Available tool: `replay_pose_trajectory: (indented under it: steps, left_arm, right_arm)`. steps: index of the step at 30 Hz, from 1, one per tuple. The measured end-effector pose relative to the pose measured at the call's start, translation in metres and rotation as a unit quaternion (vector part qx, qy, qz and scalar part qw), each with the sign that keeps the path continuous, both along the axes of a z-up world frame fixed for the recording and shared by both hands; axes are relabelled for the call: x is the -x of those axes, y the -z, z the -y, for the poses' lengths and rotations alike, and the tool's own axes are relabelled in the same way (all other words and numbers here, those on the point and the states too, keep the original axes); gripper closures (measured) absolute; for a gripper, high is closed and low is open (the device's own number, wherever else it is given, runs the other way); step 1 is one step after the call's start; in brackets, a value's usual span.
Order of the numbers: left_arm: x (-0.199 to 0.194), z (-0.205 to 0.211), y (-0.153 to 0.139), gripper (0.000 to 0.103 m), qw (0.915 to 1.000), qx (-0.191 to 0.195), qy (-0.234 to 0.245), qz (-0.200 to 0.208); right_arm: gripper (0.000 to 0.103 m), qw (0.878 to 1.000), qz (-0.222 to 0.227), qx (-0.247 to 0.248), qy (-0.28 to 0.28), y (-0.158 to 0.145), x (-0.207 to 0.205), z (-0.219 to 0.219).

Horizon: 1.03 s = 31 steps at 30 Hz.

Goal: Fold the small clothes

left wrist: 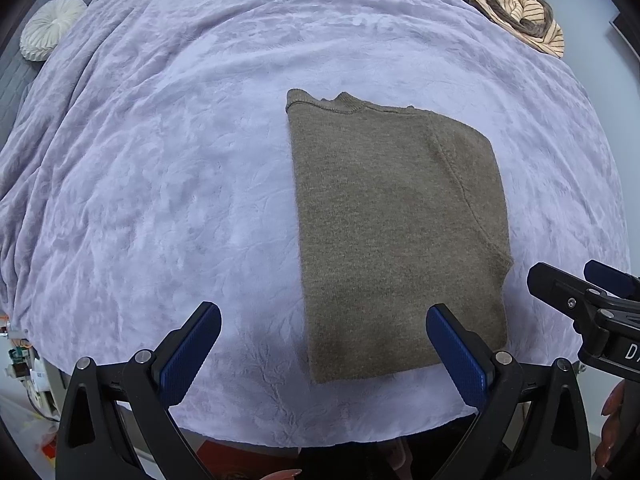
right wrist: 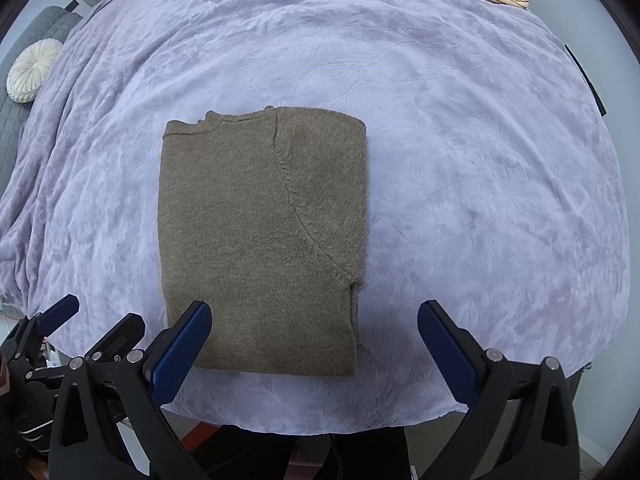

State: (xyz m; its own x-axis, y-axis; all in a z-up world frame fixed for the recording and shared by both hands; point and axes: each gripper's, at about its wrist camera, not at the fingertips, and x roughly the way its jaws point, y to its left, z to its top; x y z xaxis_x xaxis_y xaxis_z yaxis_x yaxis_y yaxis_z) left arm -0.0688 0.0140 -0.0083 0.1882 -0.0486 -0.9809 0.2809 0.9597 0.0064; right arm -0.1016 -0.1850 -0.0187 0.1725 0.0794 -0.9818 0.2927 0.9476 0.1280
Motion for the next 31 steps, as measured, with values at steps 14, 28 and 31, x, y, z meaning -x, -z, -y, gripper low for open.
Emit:
replay_pose_trajectory:
  steps: [14,28,31]
  left_arm:
    - [-0.001,0.0,0.0,0.0,0.9999,-0.009,0.005,0.003]
    - [-0.008,-0.003,0.002,0.0,0.9999,-0.006,-0.002,0.012]
    - [-0.007,-0.002,0.003,0.0,0.9999,-0.006,0.002,0.01]
  right_arm:
    - [0.001,1.0,0.002,0.001,0.008,-0.002,0.003,-0.001]
    - [0.001,1.0,-0.003,0.002,0.006,0.0,0.0,-0.002]
    - [0.001,1.0,-0.004,0.003,0.007,0.001,0.0,-0.001]
